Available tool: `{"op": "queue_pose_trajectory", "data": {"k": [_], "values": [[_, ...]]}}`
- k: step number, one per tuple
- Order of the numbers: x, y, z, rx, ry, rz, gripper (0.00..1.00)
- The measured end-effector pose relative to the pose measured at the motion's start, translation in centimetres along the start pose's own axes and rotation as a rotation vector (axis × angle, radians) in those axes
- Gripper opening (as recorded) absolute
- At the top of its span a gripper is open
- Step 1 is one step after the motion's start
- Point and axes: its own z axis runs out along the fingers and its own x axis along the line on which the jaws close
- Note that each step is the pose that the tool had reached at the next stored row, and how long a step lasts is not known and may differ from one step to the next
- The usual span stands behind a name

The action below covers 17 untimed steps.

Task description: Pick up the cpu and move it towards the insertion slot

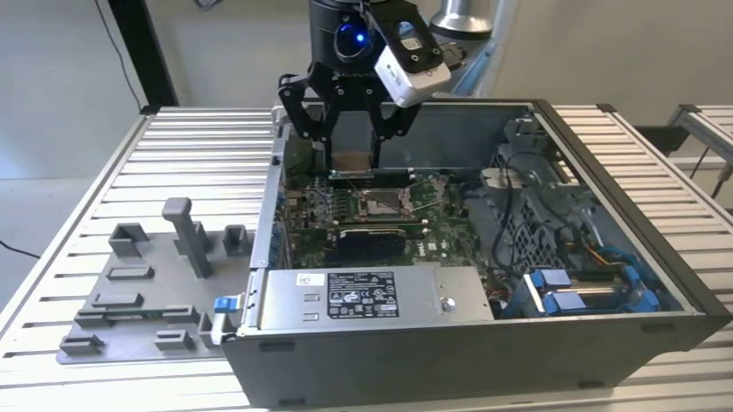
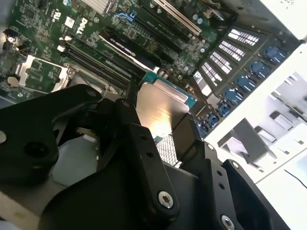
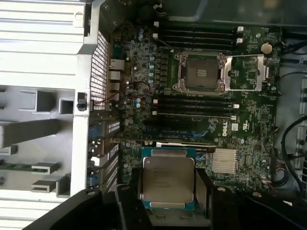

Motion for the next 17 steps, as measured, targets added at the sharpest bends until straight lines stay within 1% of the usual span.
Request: {"op": "queue_pose_trajectory", "data": {"k": [5, 10, 17], "values": [[-0.67, -0.02, 0.0, -0.0001, 0.0, 0.0, 0.0], [-1.88, -0.06, 0.0, -0.0001, -0.0002, 0.004, 0.0], [-3.31, -0.1, 0.01, -0.0001, -0.0008, 0.02, 0.0]]}}
